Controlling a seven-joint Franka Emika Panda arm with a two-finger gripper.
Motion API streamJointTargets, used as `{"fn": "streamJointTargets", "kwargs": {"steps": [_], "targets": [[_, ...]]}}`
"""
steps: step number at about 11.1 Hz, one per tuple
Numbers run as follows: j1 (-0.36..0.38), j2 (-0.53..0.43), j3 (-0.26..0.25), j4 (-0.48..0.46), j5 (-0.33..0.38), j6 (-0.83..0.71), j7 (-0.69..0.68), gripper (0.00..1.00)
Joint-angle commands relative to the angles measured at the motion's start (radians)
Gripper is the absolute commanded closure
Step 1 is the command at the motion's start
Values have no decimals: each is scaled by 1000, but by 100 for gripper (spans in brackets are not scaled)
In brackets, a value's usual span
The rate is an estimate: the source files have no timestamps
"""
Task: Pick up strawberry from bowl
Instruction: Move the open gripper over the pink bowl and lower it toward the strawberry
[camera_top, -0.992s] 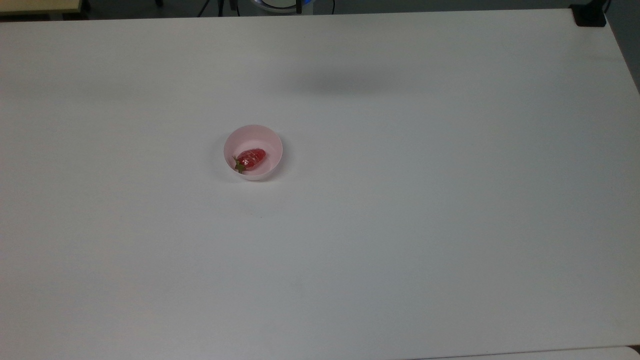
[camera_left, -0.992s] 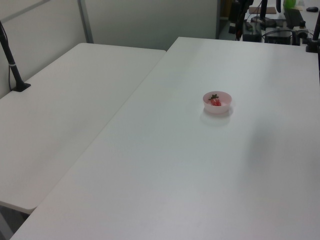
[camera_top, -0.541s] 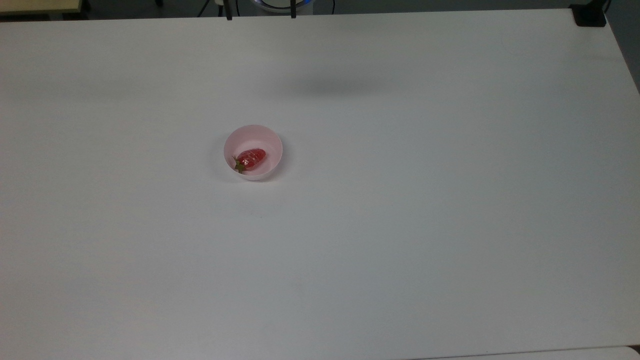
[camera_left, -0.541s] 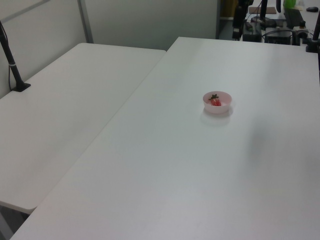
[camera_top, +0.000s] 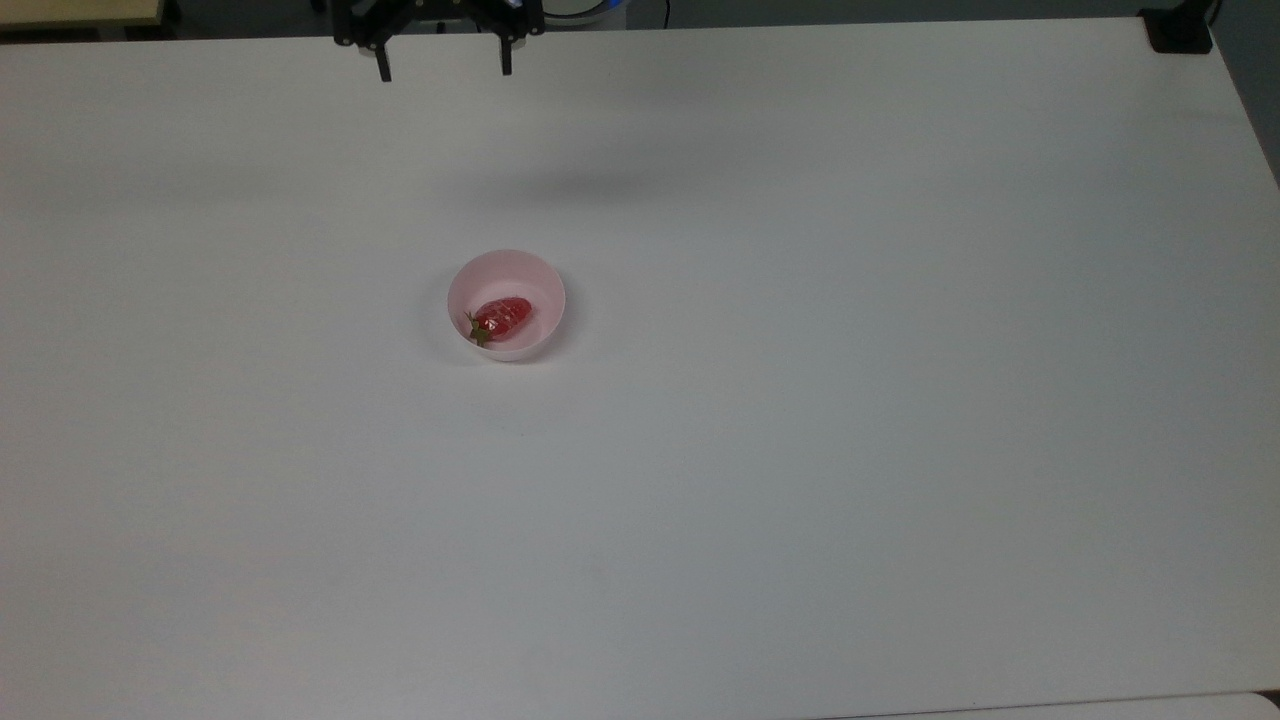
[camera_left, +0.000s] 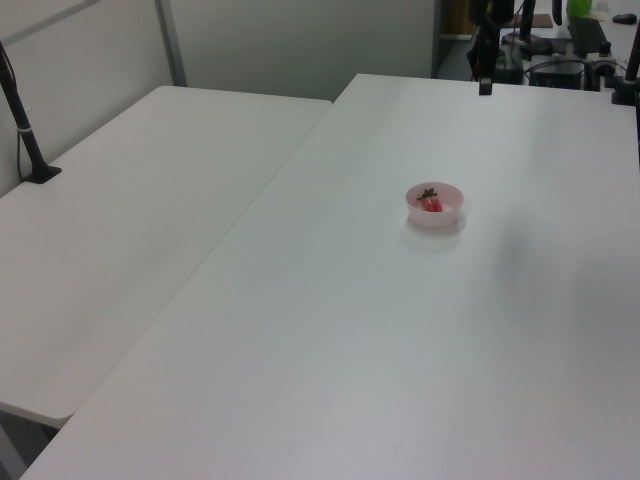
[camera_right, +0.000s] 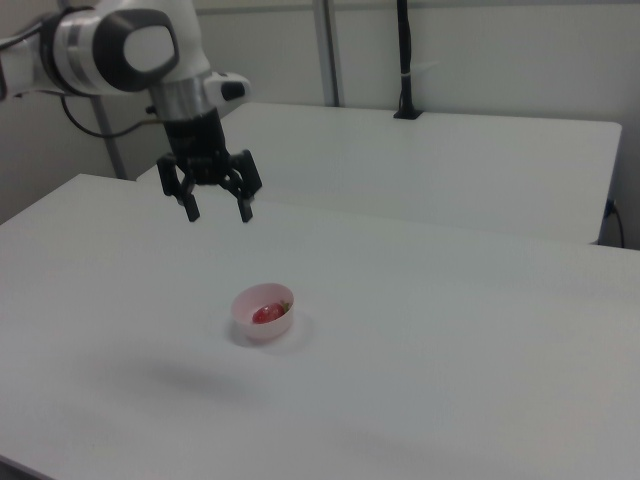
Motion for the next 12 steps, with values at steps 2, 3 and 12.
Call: {"fn": "streamJointTargets", "kwargs": {"steps": [2, 3, 12], "targets": [[-40, 34, -6, -51, -11, 77, -13, 0], [-43, 49, -6, -53, -3, 106, 44, 0], [-30, 196, 1, -170, -3, 342, 966, 1]]}}
